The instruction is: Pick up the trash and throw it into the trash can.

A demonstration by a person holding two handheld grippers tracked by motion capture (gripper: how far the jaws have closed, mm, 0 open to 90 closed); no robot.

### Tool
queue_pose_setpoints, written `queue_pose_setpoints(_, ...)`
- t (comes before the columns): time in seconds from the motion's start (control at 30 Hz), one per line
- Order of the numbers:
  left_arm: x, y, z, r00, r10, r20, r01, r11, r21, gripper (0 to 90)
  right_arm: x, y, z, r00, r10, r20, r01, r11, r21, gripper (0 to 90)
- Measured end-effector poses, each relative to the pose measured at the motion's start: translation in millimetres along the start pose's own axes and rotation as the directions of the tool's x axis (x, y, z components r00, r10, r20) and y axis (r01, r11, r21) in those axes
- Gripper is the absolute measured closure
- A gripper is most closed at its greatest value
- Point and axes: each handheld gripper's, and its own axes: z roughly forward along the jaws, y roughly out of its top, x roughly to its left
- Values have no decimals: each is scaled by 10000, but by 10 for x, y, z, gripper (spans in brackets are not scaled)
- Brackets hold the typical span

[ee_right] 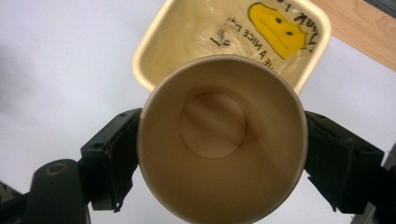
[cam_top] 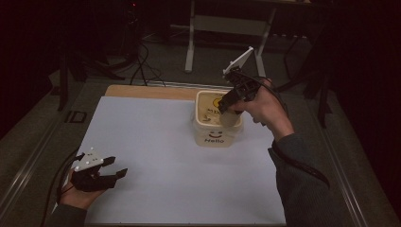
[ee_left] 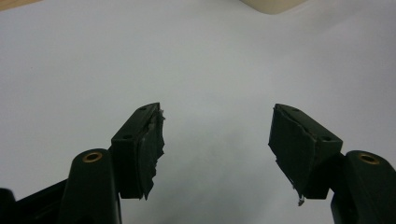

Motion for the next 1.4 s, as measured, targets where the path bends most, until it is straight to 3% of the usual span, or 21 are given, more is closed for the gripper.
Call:
queue_pose_setpoints(0.63,2,-5,1,10000,11,13,-11,10000,1,351,-205,278,61,9949,1004,60,-1002,9947,-229,175)
queue_pose_setpoints(1.4,5,-9,-6,10000,35,-7,-35,10000,0,351,-196,308,172,9941,1089,-9,-1088,9934,-357,175)
